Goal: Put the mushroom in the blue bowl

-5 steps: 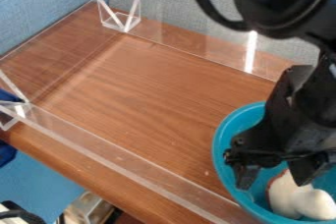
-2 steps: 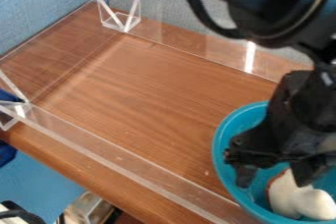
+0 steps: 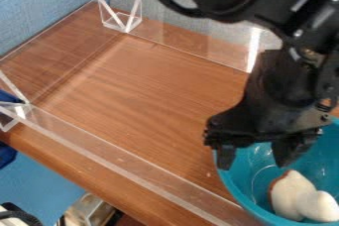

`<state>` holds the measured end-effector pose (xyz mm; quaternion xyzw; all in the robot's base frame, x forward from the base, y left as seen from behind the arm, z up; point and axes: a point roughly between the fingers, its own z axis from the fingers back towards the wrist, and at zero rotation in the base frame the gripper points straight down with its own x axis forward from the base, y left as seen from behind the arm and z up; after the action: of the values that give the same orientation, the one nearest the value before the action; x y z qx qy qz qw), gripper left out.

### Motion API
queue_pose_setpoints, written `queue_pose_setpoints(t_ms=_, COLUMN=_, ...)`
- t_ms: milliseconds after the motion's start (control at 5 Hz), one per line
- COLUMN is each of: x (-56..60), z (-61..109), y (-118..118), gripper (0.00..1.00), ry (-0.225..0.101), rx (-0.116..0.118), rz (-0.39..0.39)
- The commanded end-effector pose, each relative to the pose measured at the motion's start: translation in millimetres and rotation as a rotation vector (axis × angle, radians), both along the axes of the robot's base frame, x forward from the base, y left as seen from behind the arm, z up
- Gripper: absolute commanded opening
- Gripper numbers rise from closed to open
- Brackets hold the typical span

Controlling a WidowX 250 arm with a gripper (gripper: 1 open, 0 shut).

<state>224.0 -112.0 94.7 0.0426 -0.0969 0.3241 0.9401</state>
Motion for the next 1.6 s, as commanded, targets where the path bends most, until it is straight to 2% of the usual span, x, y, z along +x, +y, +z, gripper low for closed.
queue_pose_setpoints(t_ms=0, x=2.3, z=34.6, y=5, gripper=1.00, ry=-0.057, rx=-0.051, rz=0.049)
queue_pose_setpoints(t_ms=200, x=3.8, z=65.8, y=10, gripper=1.00, ry=-0.078, rx=-0.085, rz=0.091)
queue_pose_setpoints(t_ms=400, x=5.8, z=86.5, y=27, gripper=1.00, ry=-0.097, rx=-0.108, rz=0.118)
queue_pose_setpoints(t_ms=600, x=10.9, z=86.7, y=35, gripper=1.00, ry=-0.107, rx=-0.104, rz=0.132)
queue_pose_setpoints(t_ms=1000, x=17.4, z=58.7, y=16, gripper=1.00, ry=-0.103, rx=-0.077, rz=0.141)
queue_pose_setpoints(t_ms=1200, x=22.2, z=73.3, y=14, gripper=0.00, ry=-0.122, rx=-0.081, rz=0.132)
queue_pose_setpoints(t_ms=1400, x=20.6, z=81.7, y=3, gripper=0.00, ry=-0.141, rx=-0.077, rz=0.102)
